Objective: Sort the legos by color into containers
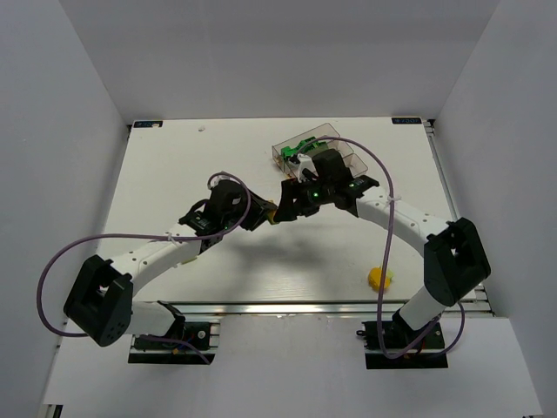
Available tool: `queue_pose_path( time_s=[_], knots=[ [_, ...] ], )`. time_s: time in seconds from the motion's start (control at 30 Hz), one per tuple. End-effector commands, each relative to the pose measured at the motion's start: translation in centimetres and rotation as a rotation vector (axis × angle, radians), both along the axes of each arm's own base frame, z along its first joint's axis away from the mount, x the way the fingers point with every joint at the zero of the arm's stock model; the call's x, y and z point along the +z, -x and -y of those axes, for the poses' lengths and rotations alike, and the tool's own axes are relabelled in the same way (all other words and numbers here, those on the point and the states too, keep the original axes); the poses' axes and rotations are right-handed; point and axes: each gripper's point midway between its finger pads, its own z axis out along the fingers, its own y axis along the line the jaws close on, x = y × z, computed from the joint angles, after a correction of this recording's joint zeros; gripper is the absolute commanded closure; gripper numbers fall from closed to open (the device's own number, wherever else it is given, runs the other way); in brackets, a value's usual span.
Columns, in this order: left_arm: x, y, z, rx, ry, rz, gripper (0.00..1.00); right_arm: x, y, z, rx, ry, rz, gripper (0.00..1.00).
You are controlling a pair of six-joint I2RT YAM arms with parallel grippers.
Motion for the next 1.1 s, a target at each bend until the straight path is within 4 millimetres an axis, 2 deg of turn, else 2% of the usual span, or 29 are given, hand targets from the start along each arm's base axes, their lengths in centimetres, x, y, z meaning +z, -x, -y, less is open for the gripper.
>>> queue_pose_path(
  time_s=[0.0, 0.1, 0.43, 0.73, 0.93, 0.97, 1.0, 1.03, 1.07],
  knots=[
    [2.3, -0.9, 0.6, 0.013, 0.044, 0.054, 0.78, 2.2, -0.9, -1.4, 0.003, -0.062, 0.041, 0.30],
    [2.2, -0.8, 0.5, 0.016, 0.050, 0.050, 0.78, 2.6, -1.1, -1.7, 0.007, -0.075, 0.040, 0.37],
    [2.0, -0.7, 0.6, 0.017, 0.052, 0.046, 0.78, 2.4, -1.6, -2.2, -0.020, -0.075, 0.013, 0.39],
    [1.9, -0.5, 0.8, 0.017, 0.051, 0.045, 0.78, 1.5, -1.2, -2.5, -0.036, -0.065, -0.022, 0.48],
    [1.7, -0.4, 0.6, 0.023, 0.051, 0.039, 0.75, 1.7, -1.3, -2.6, -0.029, -0.073, -0.006, 0.73],
    [1.6, -0.3, 0.6, 0.021, 0.050, 0.037, 0.73, 1.8, -1.3, -2.6, -0.027, -0.075, -0.001, 0.82],
    [1.7, -0.3, 0.6, 0.022, 0.048, 0.038, 0.68, 1.8, -1.3, -2.6, -0.026, -0.074, 0.003, 0.86],
    [1.8, -0.3, 0.4, 0.030, 0.043, 0.040, 0.56, 1.9, -1.4, -2.5, -0.027, -0.074, 0.012, 0.94],
    [2.0, -0.3, 0.2, 0.035, 0.040, 0.044, 0.49, 1.9, -1.5, -2.4, -0.027, -0.074, 0.019, 0.98]
  ],
)
